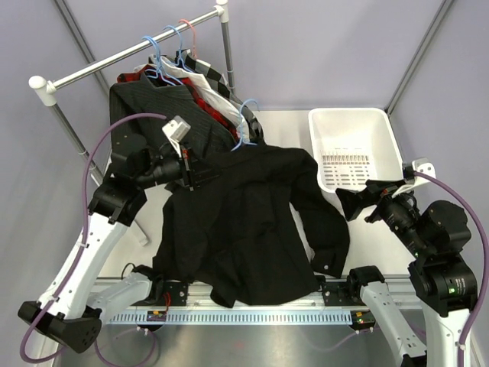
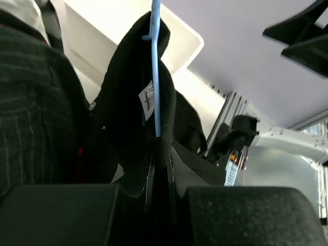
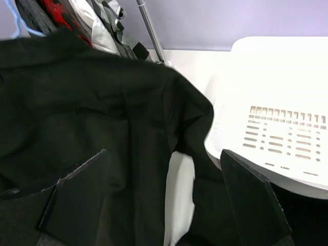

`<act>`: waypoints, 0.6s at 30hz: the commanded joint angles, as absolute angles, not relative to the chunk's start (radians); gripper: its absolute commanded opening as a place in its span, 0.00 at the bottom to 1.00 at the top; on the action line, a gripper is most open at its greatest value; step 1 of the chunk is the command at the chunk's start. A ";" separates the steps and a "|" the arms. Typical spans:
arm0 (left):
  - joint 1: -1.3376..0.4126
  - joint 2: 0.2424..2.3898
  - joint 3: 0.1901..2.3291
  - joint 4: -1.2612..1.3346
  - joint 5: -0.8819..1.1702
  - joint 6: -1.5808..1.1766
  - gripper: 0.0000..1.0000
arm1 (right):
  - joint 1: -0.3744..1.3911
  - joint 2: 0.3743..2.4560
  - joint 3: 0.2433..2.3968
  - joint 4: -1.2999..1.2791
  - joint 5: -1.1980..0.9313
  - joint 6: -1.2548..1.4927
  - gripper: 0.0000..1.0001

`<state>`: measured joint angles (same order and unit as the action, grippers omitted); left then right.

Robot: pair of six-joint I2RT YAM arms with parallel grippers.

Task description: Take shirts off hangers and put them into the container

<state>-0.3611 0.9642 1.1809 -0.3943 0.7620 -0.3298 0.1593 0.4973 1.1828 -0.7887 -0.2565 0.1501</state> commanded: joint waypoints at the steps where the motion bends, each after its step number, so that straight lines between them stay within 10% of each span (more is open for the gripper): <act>1: -0.432 0.945 1.187 -0.319 0.692 -0.238 0.00 | 0.170 0.538 1.189 -0.750 -0.311 0.143 0.99; 18: -0.713 1.170 1.328 -0.310 0.456 -0.195 0.00 | 0.359 0.844 1.318 -0.499 -0.258 0.253 0.91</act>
